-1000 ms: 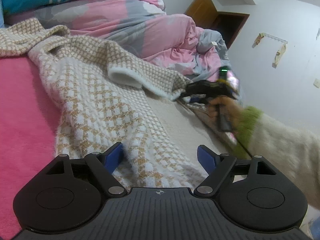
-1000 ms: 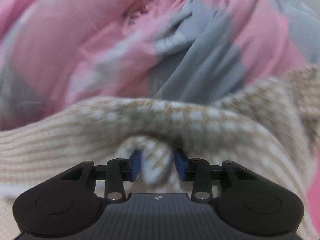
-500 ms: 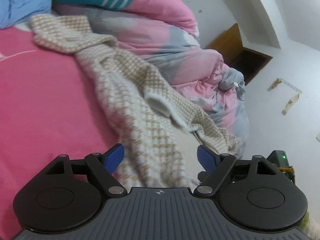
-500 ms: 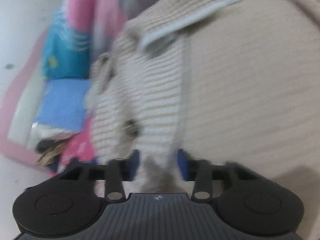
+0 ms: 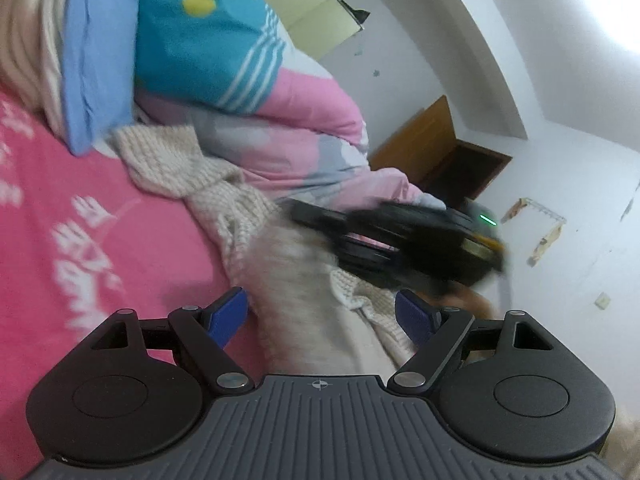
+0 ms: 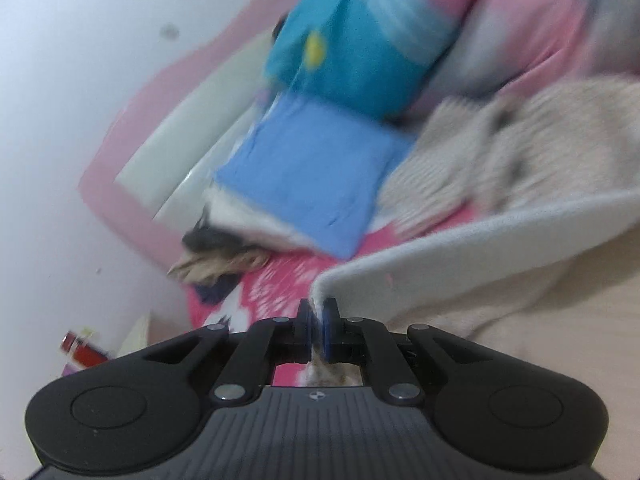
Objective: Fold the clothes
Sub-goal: 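Grasp the cardigan front with the right gripper and lift it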
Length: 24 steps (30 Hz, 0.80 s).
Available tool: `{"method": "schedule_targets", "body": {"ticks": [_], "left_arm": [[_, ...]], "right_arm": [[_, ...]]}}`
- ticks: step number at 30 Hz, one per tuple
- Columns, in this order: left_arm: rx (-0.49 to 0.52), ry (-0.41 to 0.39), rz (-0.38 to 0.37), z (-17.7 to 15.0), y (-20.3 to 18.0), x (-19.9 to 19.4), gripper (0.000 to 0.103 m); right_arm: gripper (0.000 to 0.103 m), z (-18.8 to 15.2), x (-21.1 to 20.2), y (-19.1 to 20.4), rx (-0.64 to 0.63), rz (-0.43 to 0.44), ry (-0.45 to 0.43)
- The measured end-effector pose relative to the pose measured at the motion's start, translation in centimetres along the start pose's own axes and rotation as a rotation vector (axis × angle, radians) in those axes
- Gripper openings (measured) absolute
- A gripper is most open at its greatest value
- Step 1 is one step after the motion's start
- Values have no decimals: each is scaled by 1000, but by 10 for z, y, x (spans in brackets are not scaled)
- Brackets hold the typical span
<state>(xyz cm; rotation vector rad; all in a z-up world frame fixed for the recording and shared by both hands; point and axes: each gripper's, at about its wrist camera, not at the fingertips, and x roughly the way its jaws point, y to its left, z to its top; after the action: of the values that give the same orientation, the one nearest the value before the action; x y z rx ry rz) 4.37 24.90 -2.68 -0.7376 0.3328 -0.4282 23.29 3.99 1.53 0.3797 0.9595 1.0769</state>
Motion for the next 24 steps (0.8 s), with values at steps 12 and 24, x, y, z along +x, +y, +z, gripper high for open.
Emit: {"method": "schedule_targets", "body": {"ticks": [12,24], "left_arm": [[139,83,179,-11,-19,-4,83],[144,360,-82,-80,-71,3,87]], "right_arm": [[46,-3,-6,-2,71,10,76],[55,-206,-333,-37,379,-43,-462]]}}
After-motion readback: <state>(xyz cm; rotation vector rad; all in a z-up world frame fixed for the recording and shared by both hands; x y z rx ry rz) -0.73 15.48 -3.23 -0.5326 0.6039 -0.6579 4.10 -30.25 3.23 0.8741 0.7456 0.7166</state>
